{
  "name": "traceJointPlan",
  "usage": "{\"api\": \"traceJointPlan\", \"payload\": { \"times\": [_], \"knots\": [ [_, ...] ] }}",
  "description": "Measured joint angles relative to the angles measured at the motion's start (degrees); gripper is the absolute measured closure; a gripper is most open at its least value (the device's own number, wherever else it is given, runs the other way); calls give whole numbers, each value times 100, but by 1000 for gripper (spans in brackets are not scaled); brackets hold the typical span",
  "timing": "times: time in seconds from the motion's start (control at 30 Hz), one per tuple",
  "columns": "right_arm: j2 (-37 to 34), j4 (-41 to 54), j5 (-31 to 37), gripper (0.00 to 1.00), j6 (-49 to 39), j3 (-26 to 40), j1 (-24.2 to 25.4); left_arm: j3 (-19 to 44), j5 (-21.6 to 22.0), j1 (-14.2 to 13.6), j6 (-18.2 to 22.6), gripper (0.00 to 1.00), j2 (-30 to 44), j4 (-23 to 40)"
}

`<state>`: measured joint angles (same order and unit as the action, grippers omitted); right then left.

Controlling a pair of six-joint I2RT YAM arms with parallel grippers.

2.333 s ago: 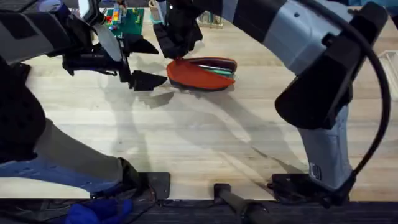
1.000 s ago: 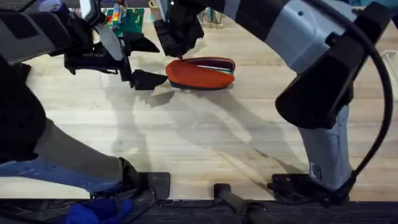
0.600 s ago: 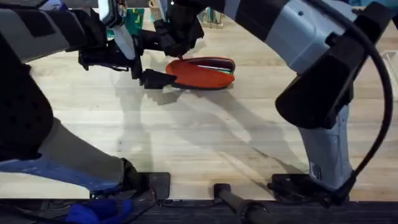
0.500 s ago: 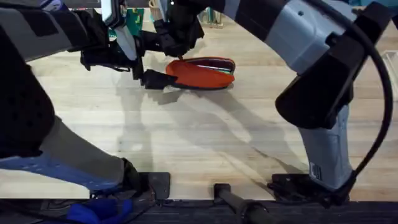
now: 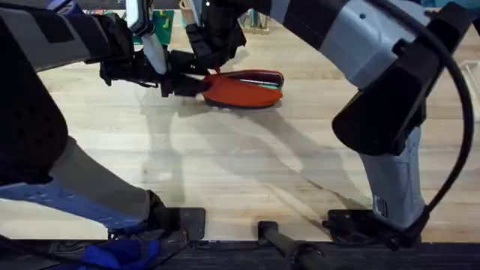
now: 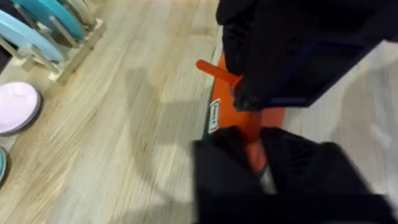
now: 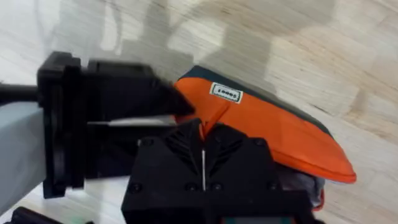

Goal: Unzip the bag, pick up the pens from the table one at a time and place them inside, then zip the bag closed.

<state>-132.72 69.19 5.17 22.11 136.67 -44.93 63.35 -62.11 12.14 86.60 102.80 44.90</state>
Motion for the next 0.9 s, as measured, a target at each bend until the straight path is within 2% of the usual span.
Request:
{"api": "traceJointPlan", "payload": {
  "times": [0.03,0.1,0.9],
  "knots": [
    [1,10,-2,971,0,-1,0,0,7,0,13,917,0,-19],
    [0,11,-1,972,-1,0,0,0,19,0,2,954,0,-16],
    [1,266,-7,969,349,10,87,0,20,-2,1,958,0,-11]
  ]
}}
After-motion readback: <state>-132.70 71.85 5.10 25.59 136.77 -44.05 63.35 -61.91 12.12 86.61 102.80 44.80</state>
